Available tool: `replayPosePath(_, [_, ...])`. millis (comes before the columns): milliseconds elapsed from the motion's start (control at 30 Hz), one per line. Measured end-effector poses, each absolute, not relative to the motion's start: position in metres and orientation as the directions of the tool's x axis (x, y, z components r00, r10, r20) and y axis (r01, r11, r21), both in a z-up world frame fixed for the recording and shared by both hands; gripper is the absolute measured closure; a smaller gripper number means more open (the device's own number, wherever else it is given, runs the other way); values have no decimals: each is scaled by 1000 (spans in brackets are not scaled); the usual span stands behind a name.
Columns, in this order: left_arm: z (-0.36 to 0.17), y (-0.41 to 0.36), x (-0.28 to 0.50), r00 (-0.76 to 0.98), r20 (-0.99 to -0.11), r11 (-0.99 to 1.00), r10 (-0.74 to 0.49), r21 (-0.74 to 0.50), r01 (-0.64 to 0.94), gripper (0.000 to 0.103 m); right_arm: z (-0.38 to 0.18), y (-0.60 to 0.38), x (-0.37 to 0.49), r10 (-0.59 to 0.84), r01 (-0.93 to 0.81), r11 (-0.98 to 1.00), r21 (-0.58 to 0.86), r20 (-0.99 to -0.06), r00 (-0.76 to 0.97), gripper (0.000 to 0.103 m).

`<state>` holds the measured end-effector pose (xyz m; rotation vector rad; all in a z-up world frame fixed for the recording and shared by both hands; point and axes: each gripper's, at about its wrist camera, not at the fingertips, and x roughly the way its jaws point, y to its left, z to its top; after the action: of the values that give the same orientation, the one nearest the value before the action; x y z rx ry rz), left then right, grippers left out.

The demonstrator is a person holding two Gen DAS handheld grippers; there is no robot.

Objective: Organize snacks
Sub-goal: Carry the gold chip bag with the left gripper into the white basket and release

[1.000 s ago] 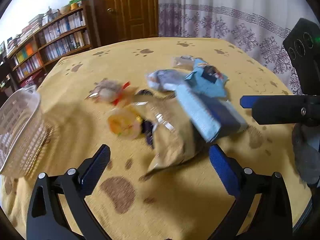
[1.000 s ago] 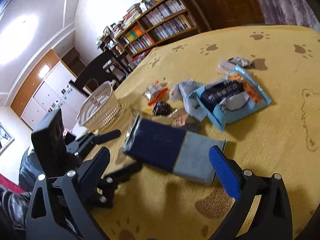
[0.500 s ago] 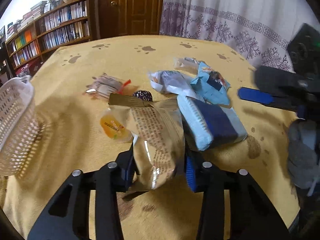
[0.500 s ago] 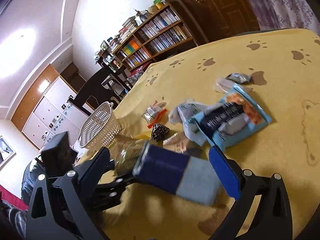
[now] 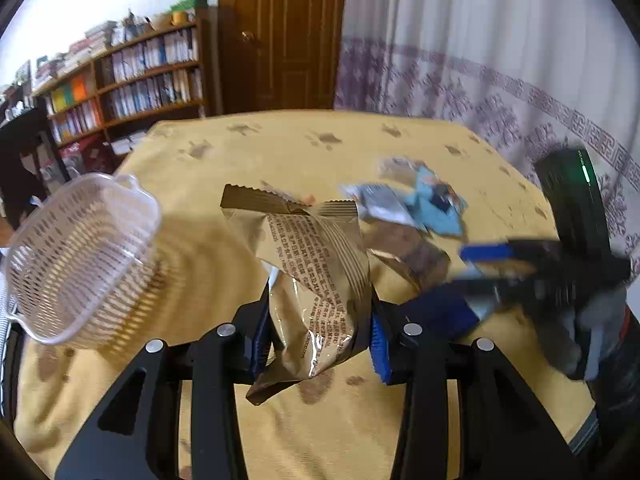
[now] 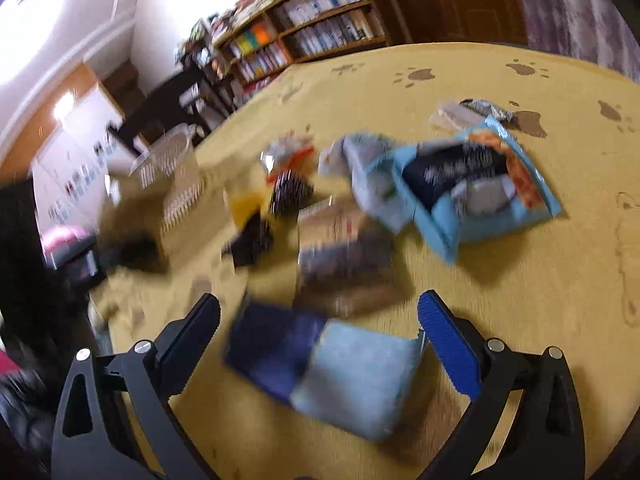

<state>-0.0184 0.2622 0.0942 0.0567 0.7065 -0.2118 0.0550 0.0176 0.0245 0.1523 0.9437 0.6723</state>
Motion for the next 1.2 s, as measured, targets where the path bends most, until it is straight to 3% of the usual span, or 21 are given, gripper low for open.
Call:
replayPosePath(233, [121, 297, -21, 794, -598, 992, -109, -15, 125, 62, 20, 24, 11, 581, -523, 773, 358, -730, 360, 5])
replayPosePath(600, [136, 370, -6, 817, -576, 998, 18, -44, -53, 62, 13, 74, 0, 386, -530, 843, 94, -791, 474, 5])
replayPosePath(900, [127, 434, 18, 783, -602, 970, 160, -51, -238, 61, 13, 82, -1, 340, -496, 867, 47, -785, 519, 5])
replayPosePath(967, [124, 439, 22, 773, -606, 962, 189, -42, -269, 50, 13, 80, 0, 330, -481, 876, 45, -783, 528, 5])
replayPosePath(1000, [125, 441, 20, 773, -600, 958, 205, -40, -285, 35, 13, 80, 0, 326, -476, 879, 44, -782, 531, 5])
replayPosePath(1033, [127, 443, 19, 779, -587, 954, 219, -37, -296, 28, 14, 79, 0, 321, -467, 883, 41, -779, 538, 5])
replayPosePath(1067, [128, 442, 17, 783, -579, 954, 227, -30, -299, 26, 14, 79, 0, 318, -464, 885, 39, -778, 542, 5])
replayPosePath(1133, [131, 439, 14, 791, -562, 954, 242, -12, -300, 11, 14, 78, -1, 311, -458, 888, 30, -774, 552, 5])
replayPosePath(1200, [133, 433, 12, 800, -540, 953, 264, 16, -303, 8, 14, 79, -2, 305, -457, 889, 21, -772, 557, 5])
